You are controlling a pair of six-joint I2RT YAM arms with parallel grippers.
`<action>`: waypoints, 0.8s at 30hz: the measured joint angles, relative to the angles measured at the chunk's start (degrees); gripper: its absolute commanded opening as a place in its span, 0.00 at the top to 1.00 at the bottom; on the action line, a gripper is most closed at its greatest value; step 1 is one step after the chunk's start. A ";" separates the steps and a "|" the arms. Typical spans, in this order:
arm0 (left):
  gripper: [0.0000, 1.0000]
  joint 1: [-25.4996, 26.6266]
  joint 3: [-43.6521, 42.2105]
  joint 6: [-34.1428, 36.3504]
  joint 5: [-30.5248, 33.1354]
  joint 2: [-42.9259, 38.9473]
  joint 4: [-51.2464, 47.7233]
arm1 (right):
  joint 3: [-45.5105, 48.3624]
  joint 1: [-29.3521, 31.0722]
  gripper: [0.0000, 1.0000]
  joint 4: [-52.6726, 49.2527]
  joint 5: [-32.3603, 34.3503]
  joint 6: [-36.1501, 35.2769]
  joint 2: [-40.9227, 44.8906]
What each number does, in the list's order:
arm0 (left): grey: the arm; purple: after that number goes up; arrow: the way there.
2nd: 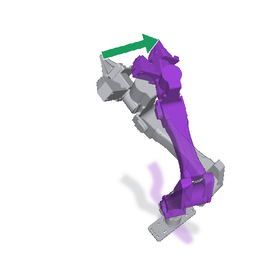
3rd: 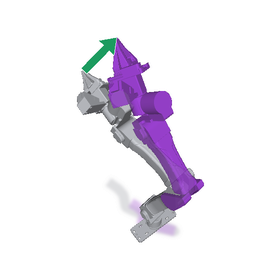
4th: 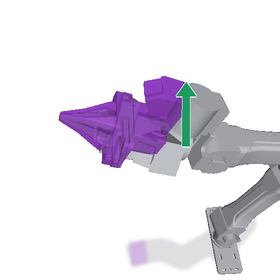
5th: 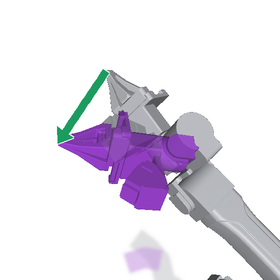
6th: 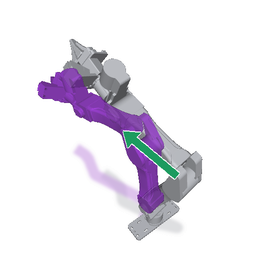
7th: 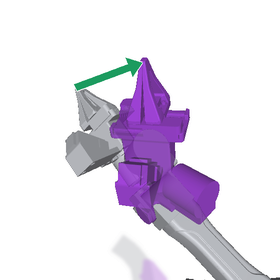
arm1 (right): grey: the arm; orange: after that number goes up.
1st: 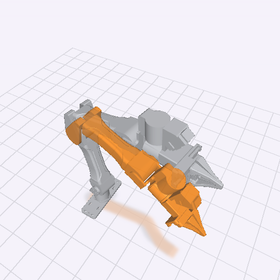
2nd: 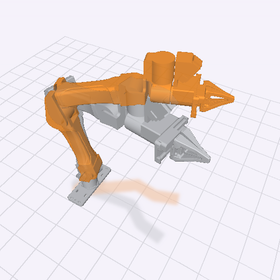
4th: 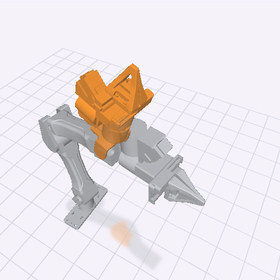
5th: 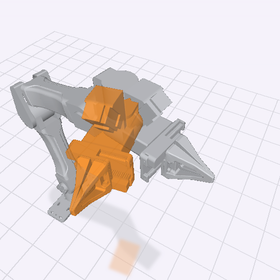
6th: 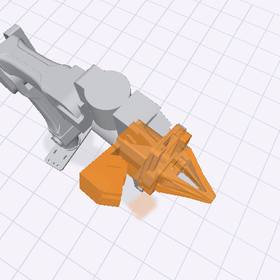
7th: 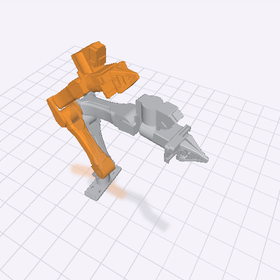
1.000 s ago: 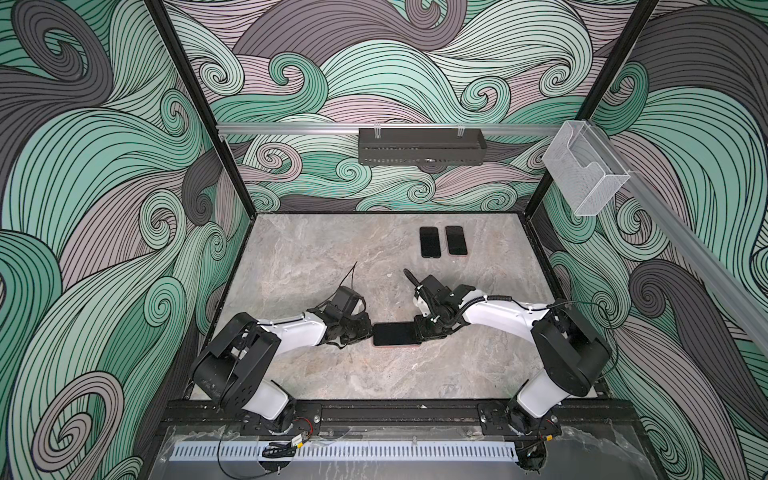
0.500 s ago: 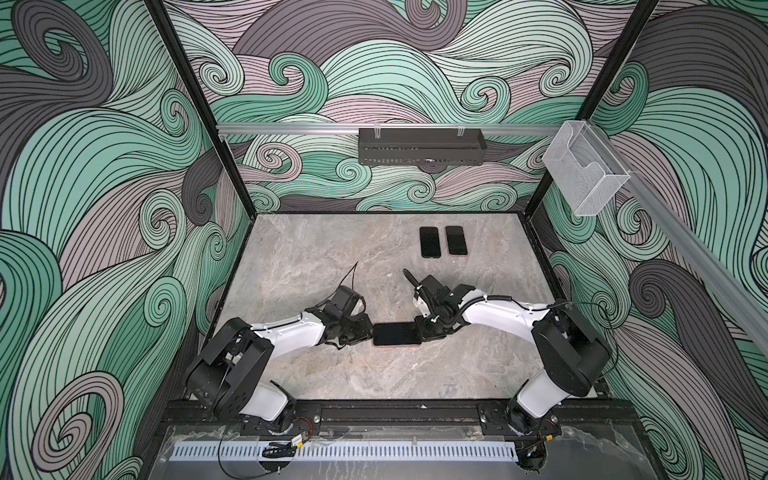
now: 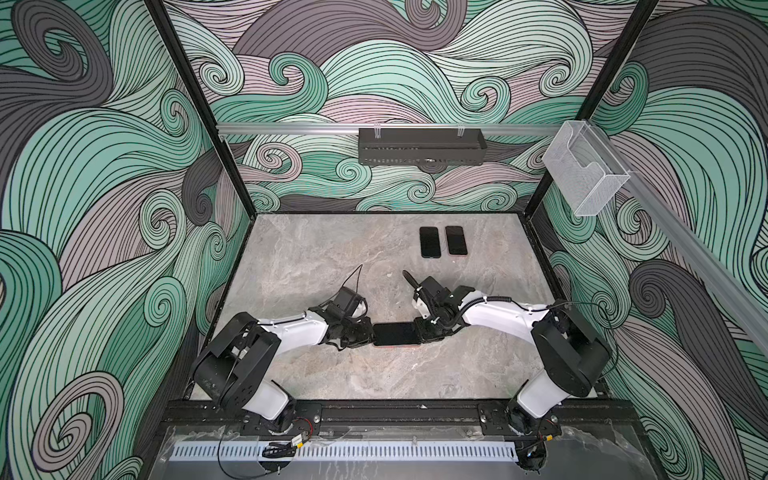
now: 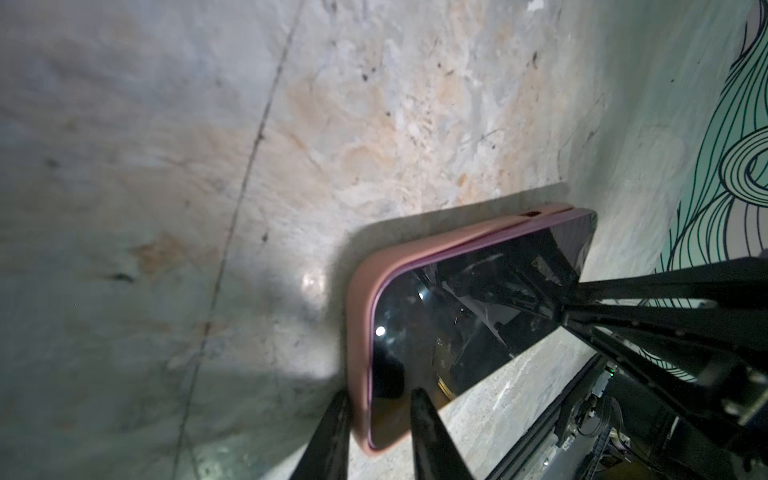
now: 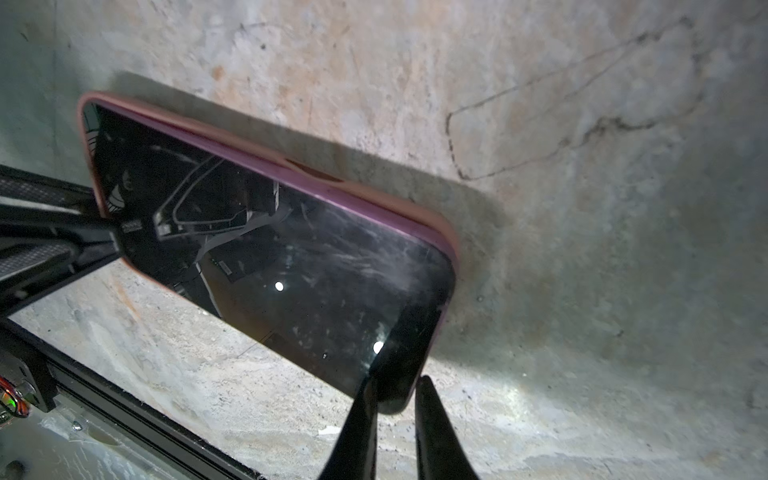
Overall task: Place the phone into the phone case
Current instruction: 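Press the black phone flat into the pink case with both grippers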
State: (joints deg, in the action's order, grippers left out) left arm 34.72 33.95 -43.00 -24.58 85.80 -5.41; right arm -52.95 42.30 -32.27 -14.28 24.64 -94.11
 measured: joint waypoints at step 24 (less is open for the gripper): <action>0.83 -0.02 0.74 -0.13 0.11 0.74 -1.40 | -3.32 0.68 0.85 -3.32 0.31 1.11 -3.48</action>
State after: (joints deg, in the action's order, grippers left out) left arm 34.70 34.70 -43.13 -24.47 86.54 -6.81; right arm -56.27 42.98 -35.59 -13.98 25.76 -97.58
